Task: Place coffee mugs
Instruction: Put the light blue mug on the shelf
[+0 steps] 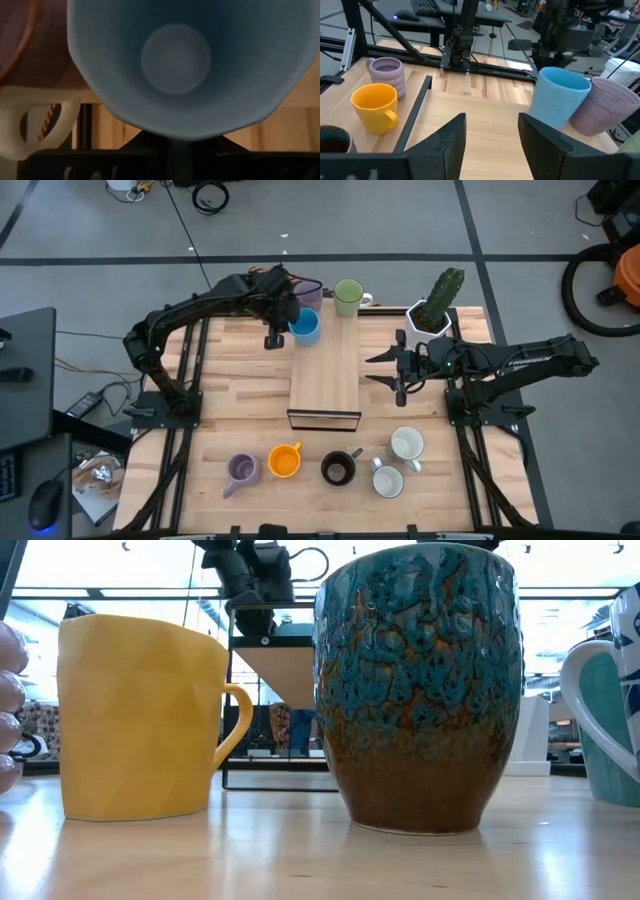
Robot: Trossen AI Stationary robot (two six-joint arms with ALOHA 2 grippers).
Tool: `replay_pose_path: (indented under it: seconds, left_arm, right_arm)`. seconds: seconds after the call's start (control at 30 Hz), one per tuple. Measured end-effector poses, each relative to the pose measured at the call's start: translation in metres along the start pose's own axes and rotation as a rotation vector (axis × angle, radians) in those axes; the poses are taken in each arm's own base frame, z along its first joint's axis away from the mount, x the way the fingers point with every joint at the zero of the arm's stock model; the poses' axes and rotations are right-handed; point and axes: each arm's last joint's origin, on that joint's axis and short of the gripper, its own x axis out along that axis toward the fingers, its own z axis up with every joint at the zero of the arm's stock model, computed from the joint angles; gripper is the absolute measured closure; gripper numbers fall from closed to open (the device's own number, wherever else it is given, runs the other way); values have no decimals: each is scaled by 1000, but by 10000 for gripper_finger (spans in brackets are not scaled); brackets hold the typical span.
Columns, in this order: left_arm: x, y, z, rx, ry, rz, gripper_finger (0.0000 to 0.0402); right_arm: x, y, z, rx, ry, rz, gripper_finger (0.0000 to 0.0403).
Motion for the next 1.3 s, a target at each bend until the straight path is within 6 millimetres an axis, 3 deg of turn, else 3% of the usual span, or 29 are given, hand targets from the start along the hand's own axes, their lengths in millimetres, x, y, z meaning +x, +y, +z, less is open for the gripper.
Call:
replay_pose_path:
  seconds: [0.8,1.13,1.3]
  left_arm:
    - [1,-2,4,-12,-4,28,346]
    - [1,-3,7,7,-17,40,281]
    - [1,-3,7,-7,-13,46,271]
  right_arm:
    - [0,0,0,0,-2,0,220]
    - [0,0,0,0,-2,-1,222]
    - [0,0,0,0,-2,-1,224]
